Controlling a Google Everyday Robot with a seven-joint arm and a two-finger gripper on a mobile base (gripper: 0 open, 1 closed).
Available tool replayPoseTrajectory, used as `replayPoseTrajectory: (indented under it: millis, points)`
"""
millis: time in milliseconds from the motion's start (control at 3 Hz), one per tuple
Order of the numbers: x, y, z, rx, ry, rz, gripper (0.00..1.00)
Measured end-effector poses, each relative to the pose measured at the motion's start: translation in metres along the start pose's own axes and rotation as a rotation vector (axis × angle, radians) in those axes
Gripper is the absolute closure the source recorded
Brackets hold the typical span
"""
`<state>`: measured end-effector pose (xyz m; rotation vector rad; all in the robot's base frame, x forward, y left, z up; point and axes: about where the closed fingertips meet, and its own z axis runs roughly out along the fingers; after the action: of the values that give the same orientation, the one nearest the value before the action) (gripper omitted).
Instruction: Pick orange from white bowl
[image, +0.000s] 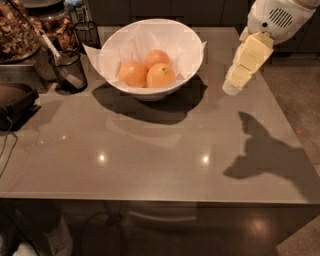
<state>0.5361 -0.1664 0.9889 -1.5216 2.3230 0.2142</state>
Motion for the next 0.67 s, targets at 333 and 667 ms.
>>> replayPoseTrajectory:
  millis: [333,667]
  points:
    - [-0.009,-0.009,-0.001,0.022,-0.026,-0.005,0.00]
    - [-0.035,-0.017,0.015,-0.012,-0.087,0.031,0.00]
